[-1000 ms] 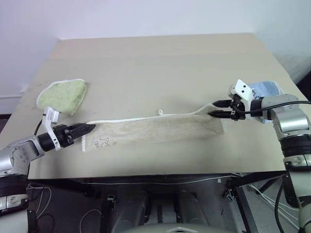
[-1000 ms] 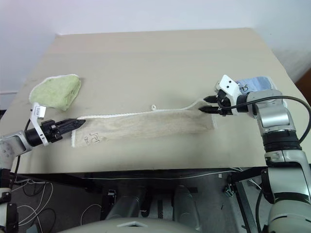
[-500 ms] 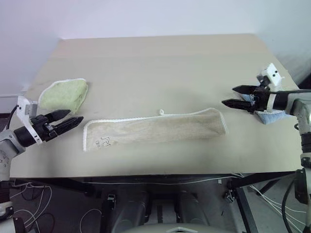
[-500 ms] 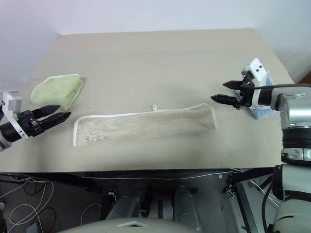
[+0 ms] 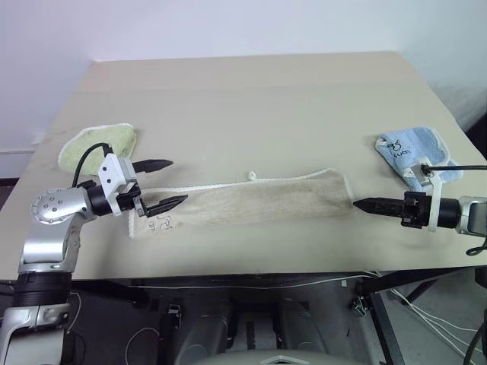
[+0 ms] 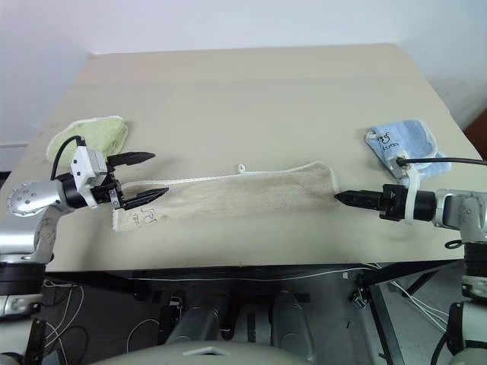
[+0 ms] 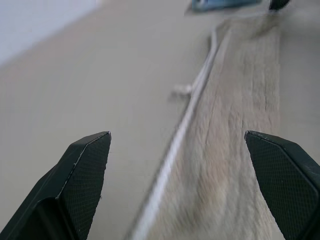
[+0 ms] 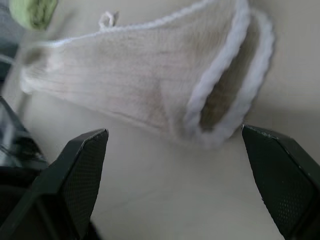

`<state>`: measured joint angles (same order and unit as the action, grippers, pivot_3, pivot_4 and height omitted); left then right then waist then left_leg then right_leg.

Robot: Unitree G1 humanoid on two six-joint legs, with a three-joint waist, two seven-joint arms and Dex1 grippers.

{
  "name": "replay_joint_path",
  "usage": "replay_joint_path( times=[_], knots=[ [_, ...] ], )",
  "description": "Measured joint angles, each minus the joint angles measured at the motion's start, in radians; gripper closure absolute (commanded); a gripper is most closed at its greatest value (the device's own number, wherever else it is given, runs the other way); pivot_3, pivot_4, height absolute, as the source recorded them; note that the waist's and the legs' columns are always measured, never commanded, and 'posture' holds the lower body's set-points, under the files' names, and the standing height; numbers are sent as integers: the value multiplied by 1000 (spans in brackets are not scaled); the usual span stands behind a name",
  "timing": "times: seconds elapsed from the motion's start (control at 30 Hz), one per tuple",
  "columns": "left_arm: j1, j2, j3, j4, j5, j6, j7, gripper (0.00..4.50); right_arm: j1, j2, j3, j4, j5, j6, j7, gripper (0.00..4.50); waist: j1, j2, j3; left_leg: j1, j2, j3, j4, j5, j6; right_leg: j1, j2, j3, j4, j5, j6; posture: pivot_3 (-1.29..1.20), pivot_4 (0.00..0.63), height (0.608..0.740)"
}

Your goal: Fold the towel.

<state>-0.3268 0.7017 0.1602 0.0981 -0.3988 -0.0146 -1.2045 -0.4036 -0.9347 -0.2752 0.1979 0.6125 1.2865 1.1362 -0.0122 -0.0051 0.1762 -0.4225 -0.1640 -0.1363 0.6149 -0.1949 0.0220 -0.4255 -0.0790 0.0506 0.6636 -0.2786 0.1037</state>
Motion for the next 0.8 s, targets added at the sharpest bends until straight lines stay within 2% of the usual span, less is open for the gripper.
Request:
replay_joint_path(
  times=[0.2, 0.43, 0.63, 0.8],
  knots=[
    [-2, 9, -59, -2, -30, 81, -91, 0, 36, 47, -133, -88, 82, 141, -119, 23, 1, 0, 0, 0, 0, 0, 1, 1, 2, 0, 0, 0, 0, 0, 0, 0, 150, 740],
    [-22, 10, -91, -90, -145, 355, -103, 0, 38, 122, -249, -110, 145, 304, -243, 23, 2, -1, 0, -1, 0, -1, 1, 1, 2, 0, 0, -1, 0, 0, 0, 0, 150, 740],
    [-44, -3, -143, -115, -163, 450, -101, 0, 66, 234, -287, -95, 179, 322, -365, 23, -2, -1, 0, 0, 0, 0, 1, 1, 2, 0, 0, 0, 1, 0, 1, 0, 150, 740],
    [-138, -68, -198, -117, -182, 549, -76, 0, 24, 292, -327, -51, 176, 322, -449, 23, -7, -5, -3, 5, 0, -1, 3, 1, 2, 6, 1, 0, 0, 2, 2, 0, 150, 740]
  ],
)
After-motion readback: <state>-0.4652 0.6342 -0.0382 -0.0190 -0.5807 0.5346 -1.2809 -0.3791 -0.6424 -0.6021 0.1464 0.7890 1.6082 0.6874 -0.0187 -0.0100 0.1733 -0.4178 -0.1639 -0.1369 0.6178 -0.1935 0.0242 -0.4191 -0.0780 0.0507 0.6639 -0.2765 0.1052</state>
